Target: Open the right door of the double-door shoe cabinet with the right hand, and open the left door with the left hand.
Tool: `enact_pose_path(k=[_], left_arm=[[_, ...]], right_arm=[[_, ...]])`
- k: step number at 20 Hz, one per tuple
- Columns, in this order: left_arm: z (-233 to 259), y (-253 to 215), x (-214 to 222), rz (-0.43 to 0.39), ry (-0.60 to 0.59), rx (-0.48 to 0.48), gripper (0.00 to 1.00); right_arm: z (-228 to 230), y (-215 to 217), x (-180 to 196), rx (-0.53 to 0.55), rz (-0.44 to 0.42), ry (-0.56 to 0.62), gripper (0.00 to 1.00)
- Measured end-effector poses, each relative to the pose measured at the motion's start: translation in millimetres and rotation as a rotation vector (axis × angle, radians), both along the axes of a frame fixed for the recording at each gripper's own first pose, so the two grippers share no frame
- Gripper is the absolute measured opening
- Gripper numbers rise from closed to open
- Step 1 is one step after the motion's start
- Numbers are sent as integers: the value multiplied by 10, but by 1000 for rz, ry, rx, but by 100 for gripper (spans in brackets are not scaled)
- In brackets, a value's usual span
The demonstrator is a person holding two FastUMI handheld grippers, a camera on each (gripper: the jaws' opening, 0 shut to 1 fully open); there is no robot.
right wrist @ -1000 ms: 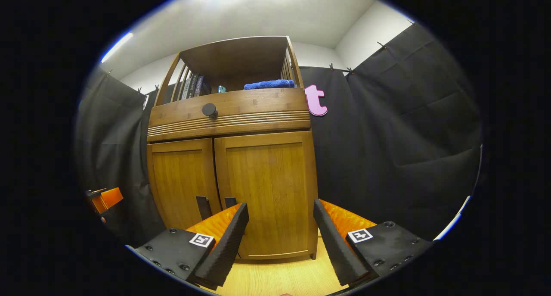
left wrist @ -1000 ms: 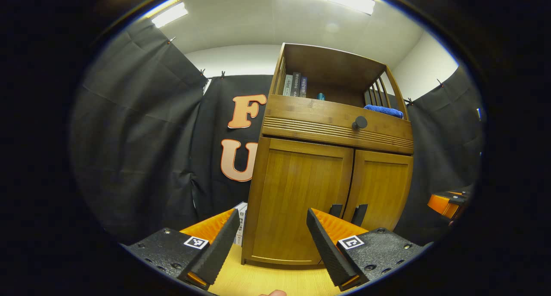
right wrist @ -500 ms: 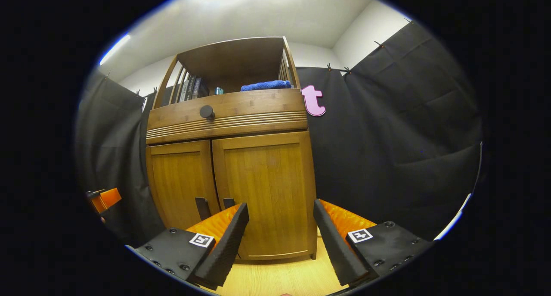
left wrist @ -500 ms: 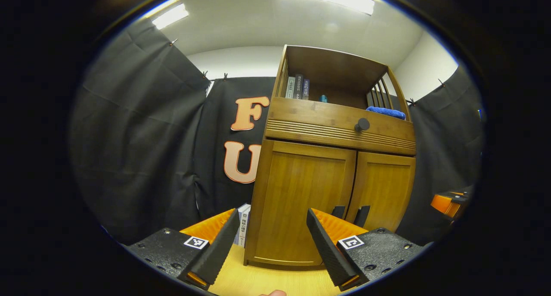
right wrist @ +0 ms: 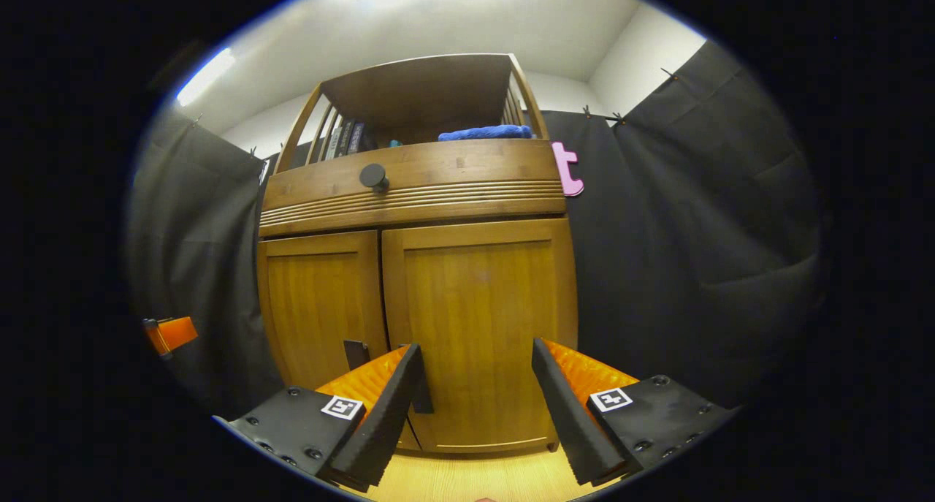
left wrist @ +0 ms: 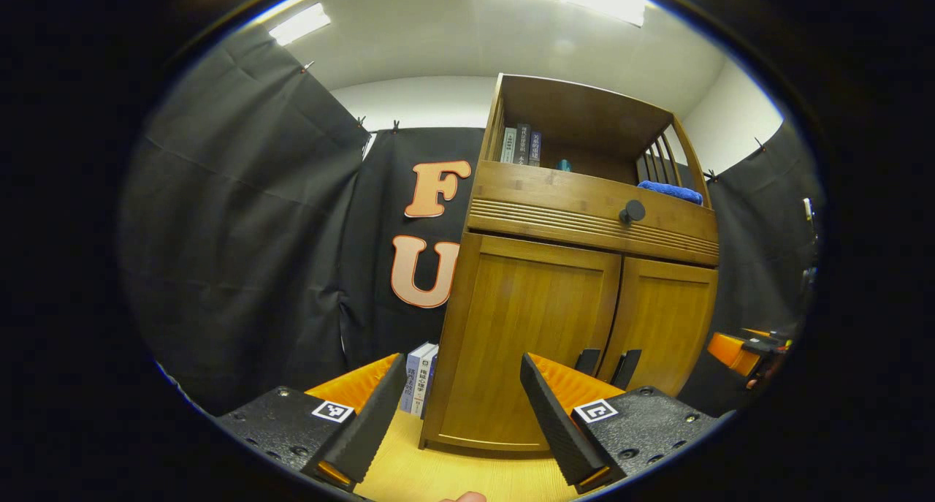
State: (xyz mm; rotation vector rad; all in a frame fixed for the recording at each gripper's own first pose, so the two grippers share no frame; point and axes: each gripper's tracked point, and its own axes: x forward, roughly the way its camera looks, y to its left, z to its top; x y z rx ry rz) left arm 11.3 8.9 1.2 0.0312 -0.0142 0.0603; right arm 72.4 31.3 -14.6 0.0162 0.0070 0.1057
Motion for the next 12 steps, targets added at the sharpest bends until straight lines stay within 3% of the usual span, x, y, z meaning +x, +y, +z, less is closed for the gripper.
enact_pose_path(k=[1, 2, 8, 12], left_arm=[[-6, 23, 10, 7, 0, 2, 92], [-12, 53, 12, 14, 1, 5, 92], [-23, 200, 7, 54, 2, 8, 92], [16, 328, -35, 88, -6, 14, 91]], right_arm=[[-33, 103, 96, -7, 17, 3, 100], [-68, 187, 192, -12, 30, 9, 89], [-338, 586, 725, 26, 96, 55, 89], [-631, 705, 969, -7, 107, 97, 89]])
